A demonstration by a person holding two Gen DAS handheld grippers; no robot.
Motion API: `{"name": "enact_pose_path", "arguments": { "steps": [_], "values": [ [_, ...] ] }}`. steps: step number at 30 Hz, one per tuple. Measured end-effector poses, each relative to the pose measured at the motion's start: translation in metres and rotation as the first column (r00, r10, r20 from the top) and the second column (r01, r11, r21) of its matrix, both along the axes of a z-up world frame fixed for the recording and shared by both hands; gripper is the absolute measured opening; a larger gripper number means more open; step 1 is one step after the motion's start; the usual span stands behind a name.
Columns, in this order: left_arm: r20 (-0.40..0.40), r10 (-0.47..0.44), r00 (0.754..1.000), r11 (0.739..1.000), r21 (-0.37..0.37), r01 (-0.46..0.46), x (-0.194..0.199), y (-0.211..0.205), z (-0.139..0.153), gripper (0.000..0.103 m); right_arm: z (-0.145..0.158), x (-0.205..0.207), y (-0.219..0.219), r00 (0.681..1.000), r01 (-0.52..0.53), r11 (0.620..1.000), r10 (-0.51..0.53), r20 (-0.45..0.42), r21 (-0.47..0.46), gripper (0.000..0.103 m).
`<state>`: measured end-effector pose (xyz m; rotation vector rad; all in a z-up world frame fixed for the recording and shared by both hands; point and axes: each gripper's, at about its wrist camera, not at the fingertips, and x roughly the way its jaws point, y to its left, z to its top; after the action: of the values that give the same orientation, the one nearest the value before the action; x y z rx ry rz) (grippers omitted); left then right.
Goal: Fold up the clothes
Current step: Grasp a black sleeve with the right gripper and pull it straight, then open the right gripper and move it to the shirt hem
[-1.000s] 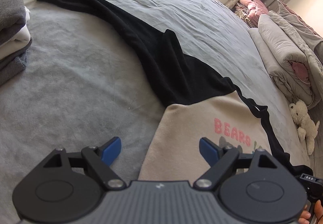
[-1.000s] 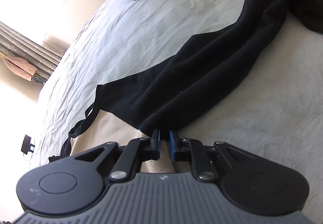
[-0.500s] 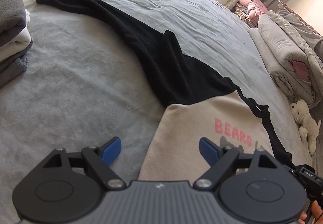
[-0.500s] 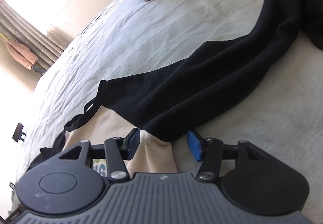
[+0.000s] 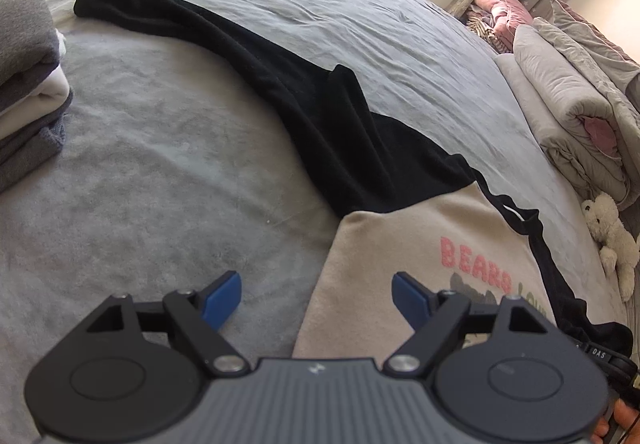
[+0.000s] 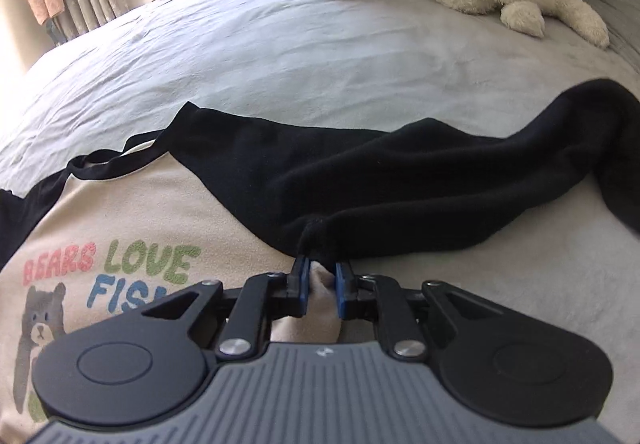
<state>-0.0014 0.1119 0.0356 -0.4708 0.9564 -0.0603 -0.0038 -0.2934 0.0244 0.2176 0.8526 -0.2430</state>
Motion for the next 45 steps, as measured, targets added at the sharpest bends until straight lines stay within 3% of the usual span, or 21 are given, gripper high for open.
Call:
{"name": "enact_pose_path", "arguments": {
  "steps": [4, 7, 13, 17, 20, 28, 32, 40, 45],
  "values": [
    [-0.004, 0.006, 1.000, 1.000, -0.002, -0.006, 0.001, 0.002, 0.000, 0.081, 0.002, -0.004, -0.005, 1.000, 0.004, 1.000, -0.004, -0.001, 0.012, 0.017],
    [-0.001, -0.008, 1.000, 1.000, 0.010, 0.008, 0.001, -0.001, 0.000, 0.081, 0.003, -0.005, -0.008, 1.000, 0.018, 1.000, -0.018, -0.003, 0.015, 0.025],
    [-0.002, -0.011, 1.000, 0.999, 0.037, 0.012, 0.002, -0.001, 0.001, 0.055, 0.027, -0.018, -0.002, 0.998, 0.012, 0.994, -0.004, 0.069, -0.106, 0.025],
    [-0.006, -0.002, 1.000, 0.999, 0.032, 0.002, 0.003, 0.001, 0.000, 0.055, 0.028, -0.022, -0.017, 0.996, 0.055, 0.996, -0.050, 0.070, -0.072, 0.025],
    [-0.007, 0.001, 1.000, 0.999, 0.033, 0.000, 0.004, 0.000, 0.000, 0.055, 0.031, -0.025, -0.013, 0.995, -0.003, 1.000, 0.005, 0.102, -0.012, 0.025],
    [0.001, -0.011, 1.000, 0.999, 0.040, 0.011, 0.001, 0.000, 0.000, 0.055, 0.001, -0.011, 0.026, 0.990, -0.142, 0.985, 0.140, -0.032, -0.101, 0.029],
    [0.011, -0.033, 0.999, 0.998, 0.055, 0.032, -0.007, -0.001, 0.000, 0.056, 0.004, -0.021, 0.035, 0.986, -0.168, 0.978, 0.167, -0.022, -0.125, 0.032],
    [0.042, -0.110, 0.993, 0.988, 0.116, 0.104, -0.058, -0.004, -0.003, 0.058, -0.001, -0.056, 0.050, 0.988, -0.152, 0.973, 0.152, -0.015, -0.175, 0.034],
    [0.049, -0.137, 0.989, 0.984, 0.125, 0.130, -0.103, 0.006, -0.008, 0.058, -0.005, -0.096, 0.061, 0.990, -0.140, 0.980, 0.140, -0.006, -0.140, 0.032]
  ]
}}
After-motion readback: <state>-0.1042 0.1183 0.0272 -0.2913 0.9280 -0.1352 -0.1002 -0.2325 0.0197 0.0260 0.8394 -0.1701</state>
